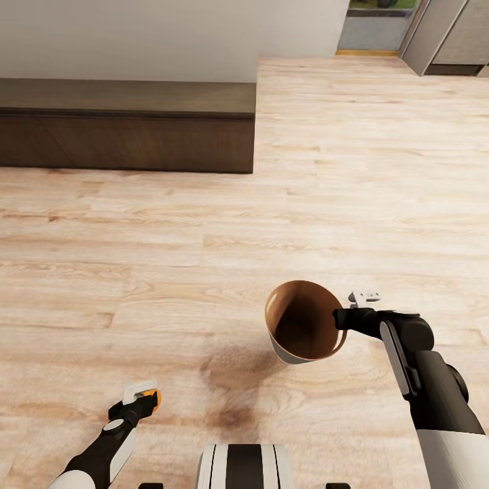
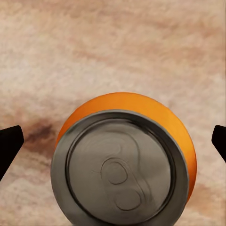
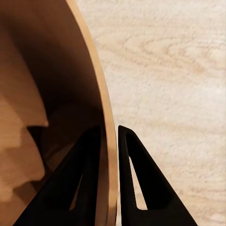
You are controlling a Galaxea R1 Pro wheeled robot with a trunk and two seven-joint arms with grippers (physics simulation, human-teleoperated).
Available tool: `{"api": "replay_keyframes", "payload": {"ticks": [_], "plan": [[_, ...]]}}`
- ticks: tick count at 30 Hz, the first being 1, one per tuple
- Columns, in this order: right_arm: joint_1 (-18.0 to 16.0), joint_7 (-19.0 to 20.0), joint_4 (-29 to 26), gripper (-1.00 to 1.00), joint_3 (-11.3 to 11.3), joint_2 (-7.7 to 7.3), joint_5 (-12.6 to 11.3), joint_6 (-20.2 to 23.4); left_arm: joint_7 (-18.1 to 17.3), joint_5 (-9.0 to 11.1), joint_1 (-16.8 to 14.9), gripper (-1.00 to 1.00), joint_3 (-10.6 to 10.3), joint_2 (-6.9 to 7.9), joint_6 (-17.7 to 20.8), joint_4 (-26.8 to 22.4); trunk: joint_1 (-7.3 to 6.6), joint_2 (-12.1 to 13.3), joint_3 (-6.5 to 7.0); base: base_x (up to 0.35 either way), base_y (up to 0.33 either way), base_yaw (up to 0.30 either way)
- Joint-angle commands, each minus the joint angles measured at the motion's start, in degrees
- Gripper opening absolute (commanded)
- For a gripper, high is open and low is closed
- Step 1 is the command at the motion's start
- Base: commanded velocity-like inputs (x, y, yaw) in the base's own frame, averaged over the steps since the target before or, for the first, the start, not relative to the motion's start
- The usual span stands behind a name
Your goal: Put the three can of soda from the living room inside the tash can in the kitchen.
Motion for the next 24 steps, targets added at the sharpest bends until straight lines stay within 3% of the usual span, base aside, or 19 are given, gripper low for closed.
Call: {"api": "replay_keyframes", "payload": {"ticks": [1,24], "plan": [[-0.02,0.33,-0.01,-1.0,-0.01,0.01,-1.23,0.16,0.0,0.0,0.0,1.0,0.0,0.0,0.0,-0.01,-0.01,0.0,-0.06,0.0,0.0,0.0],[0.0,0.33,-0.01,-1.0,0.01,0.01,-1.23,0.14,0.0,0.0,0.0,1.0,-0.08,0.0,-0.05,0.02,-0.01,0.0,-0.24,0.0,0.0,0.0]]}}
